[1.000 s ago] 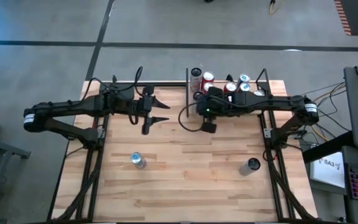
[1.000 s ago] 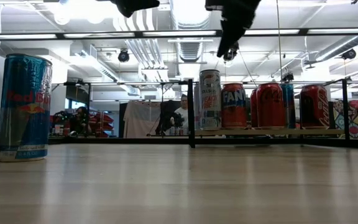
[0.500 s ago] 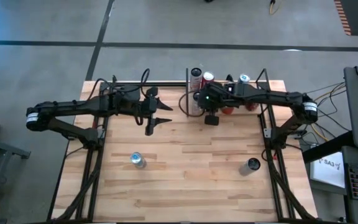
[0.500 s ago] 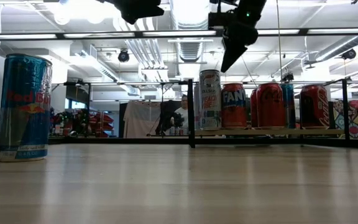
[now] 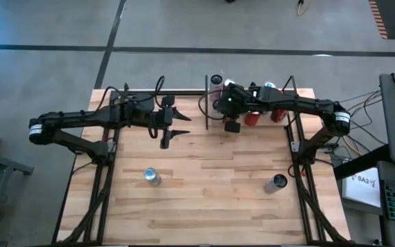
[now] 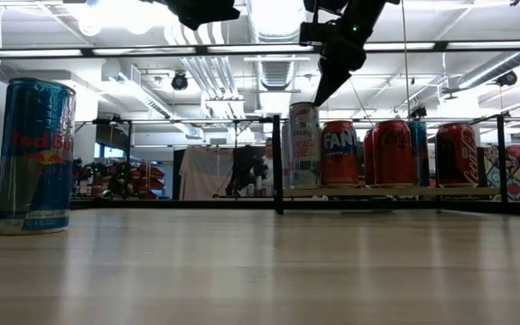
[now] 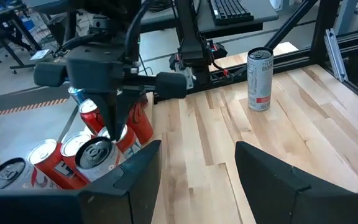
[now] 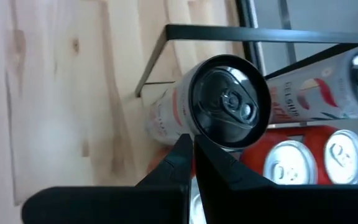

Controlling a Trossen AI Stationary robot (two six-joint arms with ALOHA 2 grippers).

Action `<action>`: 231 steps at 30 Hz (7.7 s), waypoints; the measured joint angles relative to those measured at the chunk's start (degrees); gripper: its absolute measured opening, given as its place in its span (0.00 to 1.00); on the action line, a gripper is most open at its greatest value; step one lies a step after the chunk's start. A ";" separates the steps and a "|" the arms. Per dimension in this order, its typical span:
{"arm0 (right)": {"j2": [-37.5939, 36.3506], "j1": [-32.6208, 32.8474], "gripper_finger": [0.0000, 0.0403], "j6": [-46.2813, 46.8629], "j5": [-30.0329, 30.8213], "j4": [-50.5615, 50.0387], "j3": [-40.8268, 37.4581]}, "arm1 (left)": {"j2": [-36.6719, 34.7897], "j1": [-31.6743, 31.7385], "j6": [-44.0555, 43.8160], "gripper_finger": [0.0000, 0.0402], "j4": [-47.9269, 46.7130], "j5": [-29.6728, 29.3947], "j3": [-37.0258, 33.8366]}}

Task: Place canned beverage on shelf
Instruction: Put the left white soda can on the shelf aligned with the other white soda can

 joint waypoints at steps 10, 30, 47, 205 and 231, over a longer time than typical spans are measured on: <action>0.07 -0.69 0.02 -0.63 -0.15 0.44 0.00 | 0.00 0.05 2.03 0.47 1.52 -9.80 0.00; 0.17 -1.32 0.02 -2.14 -6.93 6.38 0.05 | 0.00 0.22 2.04 0.47 1.67 -10.25 0.00; 0.17 -1.30 0.02 -0.61 -8.48 3.31 -0.07 | 0.00 0.22 2.03 0.47 1.91 -10.26 0.00; 4.70 -5.57 0.02 -5.02 -0.87 12.44 -0.26 | 1.62 0.20 1.54 0.47 3.74 -10.23 0.04; 4.68 -6.60 0.02 -7.39 -0.83 15.41 -0.26 | 1.62 0.22 1.54 0.47 3.74 -10.25 0.04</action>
